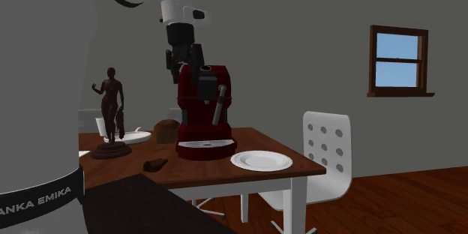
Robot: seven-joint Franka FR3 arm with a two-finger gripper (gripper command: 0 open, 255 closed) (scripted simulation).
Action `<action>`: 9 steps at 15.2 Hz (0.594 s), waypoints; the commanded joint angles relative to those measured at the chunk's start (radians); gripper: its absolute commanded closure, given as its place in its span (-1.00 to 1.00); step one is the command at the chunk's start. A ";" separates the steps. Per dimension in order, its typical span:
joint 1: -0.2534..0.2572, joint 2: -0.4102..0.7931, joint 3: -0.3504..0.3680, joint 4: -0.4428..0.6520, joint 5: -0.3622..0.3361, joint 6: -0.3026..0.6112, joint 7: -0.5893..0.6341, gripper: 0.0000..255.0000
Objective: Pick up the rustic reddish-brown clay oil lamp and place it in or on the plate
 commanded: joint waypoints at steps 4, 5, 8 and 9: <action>0.043 0.116 0.091 -0.059 0.053 0.177 0.071 -1.00; 0.050 0.147 0.112 -0.065 0.062 0.214 0.087 -1.00; 0.064 0.250 0.175 -0.073 0.081 0.326 0.138 -1.00; 0.066 0.289 0.197 -0.072 0.083 0.364 0.157 -1.00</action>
